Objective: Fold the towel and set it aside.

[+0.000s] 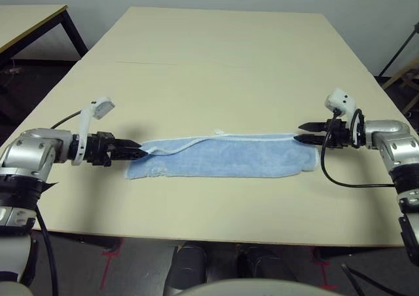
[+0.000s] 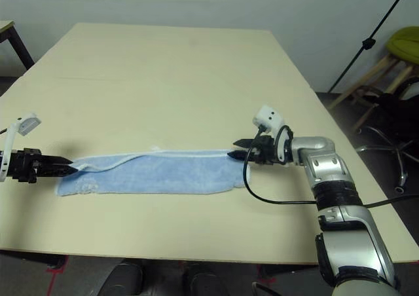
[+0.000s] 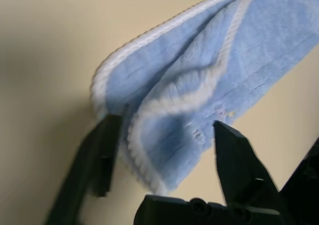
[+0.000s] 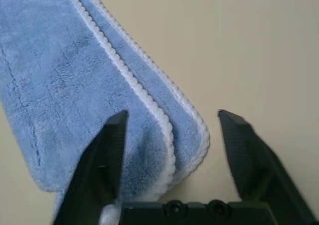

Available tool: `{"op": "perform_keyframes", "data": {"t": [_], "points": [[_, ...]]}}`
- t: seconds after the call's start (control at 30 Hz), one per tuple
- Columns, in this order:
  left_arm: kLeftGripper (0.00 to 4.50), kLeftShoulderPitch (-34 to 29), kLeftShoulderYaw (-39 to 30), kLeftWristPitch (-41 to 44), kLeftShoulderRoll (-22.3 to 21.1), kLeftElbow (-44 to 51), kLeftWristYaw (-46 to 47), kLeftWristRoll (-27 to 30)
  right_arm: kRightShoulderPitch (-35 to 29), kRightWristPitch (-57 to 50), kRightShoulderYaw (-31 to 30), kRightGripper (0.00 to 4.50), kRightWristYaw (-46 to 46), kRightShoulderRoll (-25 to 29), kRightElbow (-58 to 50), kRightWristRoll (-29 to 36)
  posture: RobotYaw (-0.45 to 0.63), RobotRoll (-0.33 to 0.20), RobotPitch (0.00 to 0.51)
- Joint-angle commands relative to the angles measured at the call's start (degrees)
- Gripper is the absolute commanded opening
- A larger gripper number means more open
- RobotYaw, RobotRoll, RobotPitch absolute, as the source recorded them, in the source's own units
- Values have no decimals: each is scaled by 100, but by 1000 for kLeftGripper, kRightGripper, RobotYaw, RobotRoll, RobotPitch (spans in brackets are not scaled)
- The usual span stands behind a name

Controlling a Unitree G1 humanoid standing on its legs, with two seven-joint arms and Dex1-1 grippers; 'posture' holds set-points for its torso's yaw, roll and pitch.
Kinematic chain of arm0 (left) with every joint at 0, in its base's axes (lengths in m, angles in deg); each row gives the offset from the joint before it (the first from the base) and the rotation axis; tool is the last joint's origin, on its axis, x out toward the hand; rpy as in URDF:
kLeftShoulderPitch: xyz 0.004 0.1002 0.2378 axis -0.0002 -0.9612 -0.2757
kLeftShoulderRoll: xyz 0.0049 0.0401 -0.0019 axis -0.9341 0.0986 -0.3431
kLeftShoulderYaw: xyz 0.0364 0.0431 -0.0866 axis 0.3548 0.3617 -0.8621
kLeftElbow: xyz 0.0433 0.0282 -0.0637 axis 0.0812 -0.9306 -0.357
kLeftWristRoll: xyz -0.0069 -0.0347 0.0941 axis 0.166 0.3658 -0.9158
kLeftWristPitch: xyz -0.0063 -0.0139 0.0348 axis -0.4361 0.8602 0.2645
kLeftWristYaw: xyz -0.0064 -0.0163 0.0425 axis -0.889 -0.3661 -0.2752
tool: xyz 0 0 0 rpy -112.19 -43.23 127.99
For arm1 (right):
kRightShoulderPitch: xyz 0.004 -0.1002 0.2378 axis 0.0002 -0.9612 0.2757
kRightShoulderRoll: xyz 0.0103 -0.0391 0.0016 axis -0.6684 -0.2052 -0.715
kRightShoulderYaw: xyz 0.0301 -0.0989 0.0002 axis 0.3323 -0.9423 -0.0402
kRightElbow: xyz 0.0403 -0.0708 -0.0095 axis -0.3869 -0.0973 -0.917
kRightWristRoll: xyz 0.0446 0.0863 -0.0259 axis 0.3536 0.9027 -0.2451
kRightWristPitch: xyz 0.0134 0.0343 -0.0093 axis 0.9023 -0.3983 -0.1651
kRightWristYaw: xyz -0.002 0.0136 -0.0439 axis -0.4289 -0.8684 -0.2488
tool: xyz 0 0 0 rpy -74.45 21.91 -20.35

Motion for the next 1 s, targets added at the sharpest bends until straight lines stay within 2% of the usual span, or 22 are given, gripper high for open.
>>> {"op": "perform_keyframes", "data": {"t": [0.03,0.17,0.27,0.4,0.57,0.73,0.93,0.97,1.0], "points": [[4479,-95,-78,-243,-170,-64,99,-225,204,130,176,4500,7,119,214,-54,164,0,113],[4479,38,-266,-480,-210,-226,362,-348,481,304,380,4500,273,238,494,-84,165,0,112],[4479,62,-504,-295,-311,152,325,-166,749,46,722,4500,404,396,489,121,165,0,111],[4479,67,-838,-8,-149,720,499,144,819,-441,1017,4500,489,490,197,335,168,0,111],[4479,19,-1336,356,533,1568,1153,667,337,-1378,1349,4500,726,280,-1043,905,165,0,110],[4479,-408,-1947,362,1816,2350,2452,1037,-747,-2194,1556,4500,1381,-487,-2755,1609,153,0,110],[4479,-943,-1950,686,2834,3355,3293,1587,-1434,-2652,1576,4500,1770,-1185,-3669,2198,150,0,108],[4497,-1001,-1918,755,2942,3484,3369,1684,-1491,-2692,1541,4320,1801,-1238,-3764,2250,150,0,108],[4304,-1070,-1842,779,3021,3618,3426,1726,-1547,-2724,1499,4086,1813,-1279,-3855,2299,150,0,108]]}}
